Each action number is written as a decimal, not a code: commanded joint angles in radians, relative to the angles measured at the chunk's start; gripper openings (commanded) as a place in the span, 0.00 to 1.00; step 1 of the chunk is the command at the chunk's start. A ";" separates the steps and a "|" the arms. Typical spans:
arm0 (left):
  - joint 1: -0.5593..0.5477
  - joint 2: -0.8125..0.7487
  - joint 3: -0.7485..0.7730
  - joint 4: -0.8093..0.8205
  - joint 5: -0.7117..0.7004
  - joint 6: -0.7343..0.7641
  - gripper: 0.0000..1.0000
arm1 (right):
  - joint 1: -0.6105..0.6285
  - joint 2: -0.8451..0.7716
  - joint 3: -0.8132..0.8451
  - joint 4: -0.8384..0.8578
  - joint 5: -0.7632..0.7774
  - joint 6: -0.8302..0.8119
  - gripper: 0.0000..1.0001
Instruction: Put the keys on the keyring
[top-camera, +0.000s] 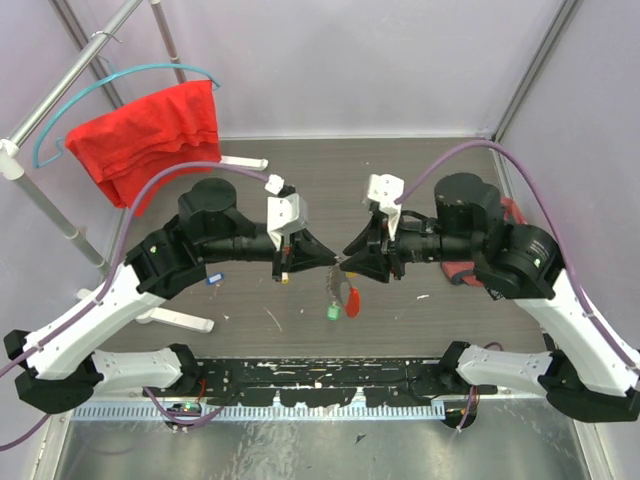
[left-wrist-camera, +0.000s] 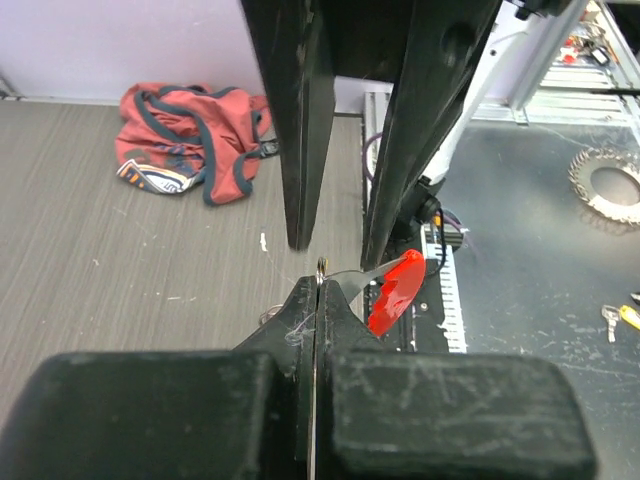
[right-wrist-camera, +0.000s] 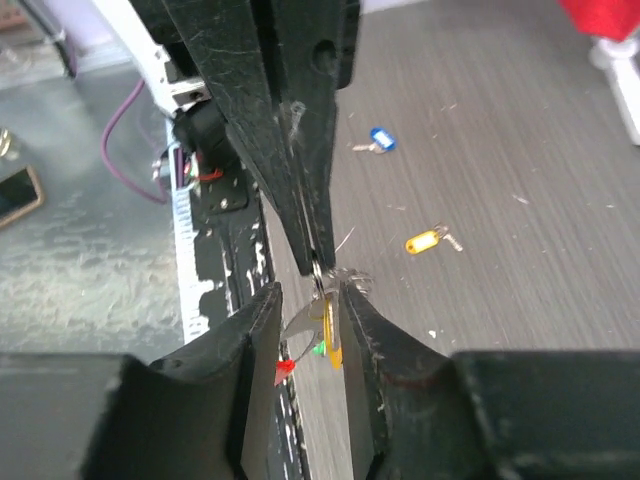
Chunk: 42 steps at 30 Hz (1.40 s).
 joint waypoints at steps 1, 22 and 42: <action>-0.001 -0.101 -0.083 0.178 -0.100 -0.079 0.00 | 0.000 -0.097 -0.067 0.250 0.140 0.146 0.36; 0.158 -0.301 -0.352 0.630 0.048 -0.389 0.00 | -0.024 -0.163 -0.295 0.606 0.133 0.451 0.32; 0.158 -0.185 -0.315 0.821 0.166 -0.491 0.00 | -0.022 -0.187 -0.290 0.535 0.013 0.349 0.19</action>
